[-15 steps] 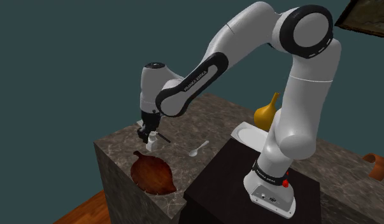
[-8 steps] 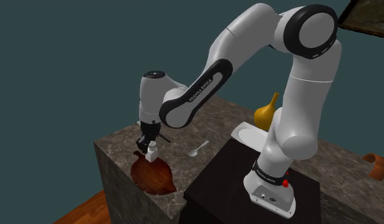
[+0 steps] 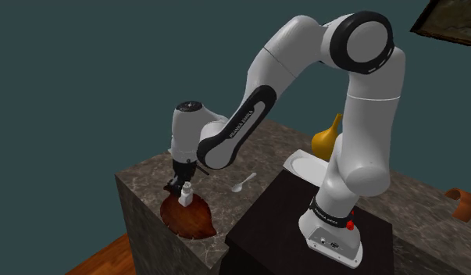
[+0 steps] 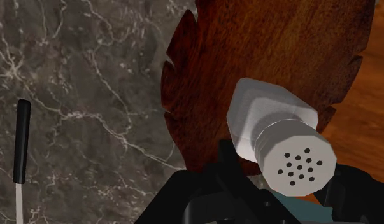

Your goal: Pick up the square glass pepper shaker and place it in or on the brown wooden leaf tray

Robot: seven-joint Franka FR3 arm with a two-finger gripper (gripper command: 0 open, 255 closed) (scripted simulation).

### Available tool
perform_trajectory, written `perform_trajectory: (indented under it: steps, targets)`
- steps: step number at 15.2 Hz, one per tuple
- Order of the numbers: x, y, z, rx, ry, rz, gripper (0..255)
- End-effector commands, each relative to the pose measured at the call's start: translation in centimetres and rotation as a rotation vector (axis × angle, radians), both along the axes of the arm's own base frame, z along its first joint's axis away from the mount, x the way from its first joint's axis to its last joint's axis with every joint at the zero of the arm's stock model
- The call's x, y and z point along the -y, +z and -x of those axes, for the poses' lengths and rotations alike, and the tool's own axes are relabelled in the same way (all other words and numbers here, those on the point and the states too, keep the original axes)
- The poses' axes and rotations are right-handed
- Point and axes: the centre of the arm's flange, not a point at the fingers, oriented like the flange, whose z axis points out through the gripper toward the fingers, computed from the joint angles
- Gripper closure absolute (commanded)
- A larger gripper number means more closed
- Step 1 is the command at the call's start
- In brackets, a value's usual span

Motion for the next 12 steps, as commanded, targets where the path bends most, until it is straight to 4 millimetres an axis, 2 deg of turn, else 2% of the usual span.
perform_trajectory:
  steps: [1,4,11,12]
  targets:
    - [-0.1,-1.1,0.0,0.000,0.000,0.000,255]
    - [-0.1,-2.4,0.0,0.000,0.000,0.000,255]
    - [-0.1,-2.4,0.0,0.000,0.000,0.000,255]
    - [-0.1,-2.4,0.0,0.000,0.000,0.000,0]
